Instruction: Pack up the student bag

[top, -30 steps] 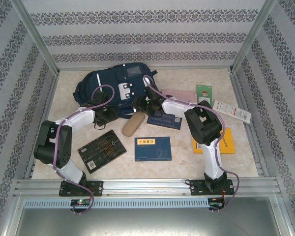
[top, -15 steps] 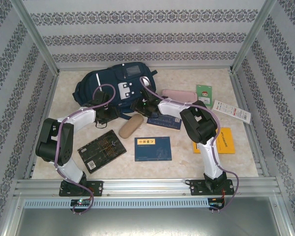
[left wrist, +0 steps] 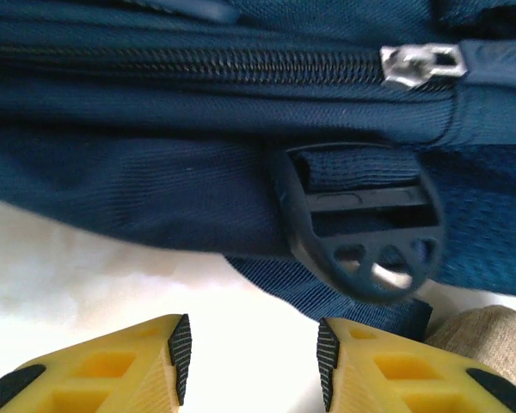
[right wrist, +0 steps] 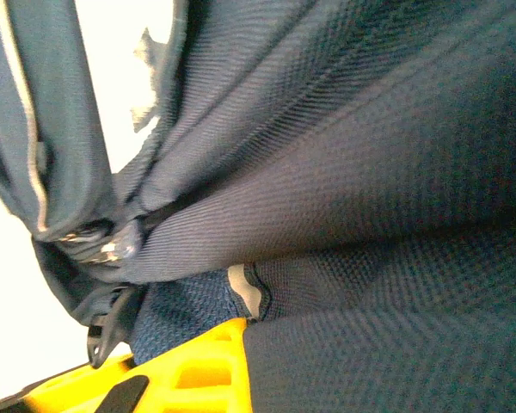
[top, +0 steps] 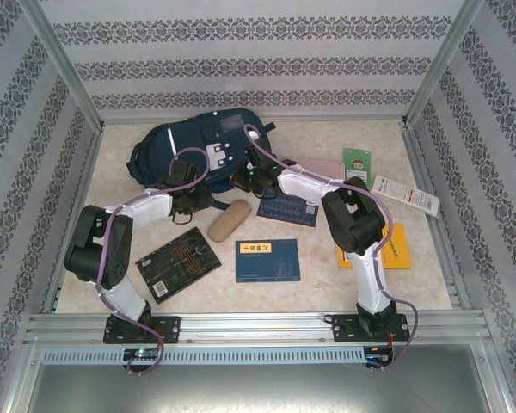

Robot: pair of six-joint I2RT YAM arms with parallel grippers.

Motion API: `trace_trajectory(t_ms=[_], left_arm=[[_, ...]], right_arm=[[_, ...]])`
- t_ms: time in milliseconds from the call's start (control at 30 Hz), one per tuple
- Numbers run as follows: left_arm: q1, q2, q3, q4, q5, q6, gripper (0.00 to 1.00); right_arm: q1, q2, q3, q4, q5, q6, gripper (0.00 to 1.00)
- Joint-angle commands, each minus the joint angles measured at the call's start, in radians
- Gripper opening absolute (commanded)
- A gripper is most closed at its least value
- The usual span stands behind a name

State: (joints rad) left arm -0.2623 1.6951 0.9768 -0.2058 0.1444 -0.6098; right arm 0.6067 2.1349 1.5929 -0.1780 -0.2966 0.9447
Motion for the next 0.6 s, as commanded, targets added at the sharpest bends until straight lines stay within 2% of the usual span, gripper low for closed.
trace_trajectory(t_ms=[0,167,300,567], left_arm=[[-0.017,0.03,0.032,0.069,-0.027,-0.005,0.45],[-0.027,0.051,0.042,0.115,-0.04,-0.036,0.45],[-0.035,0.051,0.048,0.155,-0.094,-0.059,0.45],[-0.034,0.086,0.102,0.151,-0.158,-0.021,0.44]], right_arm=[[0.005,-0.082,0.064,0.022,-0.015,0.013,0.0],[0.006,-0.085,0.074,0.014,-0.035,0.034,0.0],[0.005,-0.084,0.071,0.009,-0.037,0.045,0.0],[0.001,-0.075,0.07,0.003,-0.055,0.063,0.0]])
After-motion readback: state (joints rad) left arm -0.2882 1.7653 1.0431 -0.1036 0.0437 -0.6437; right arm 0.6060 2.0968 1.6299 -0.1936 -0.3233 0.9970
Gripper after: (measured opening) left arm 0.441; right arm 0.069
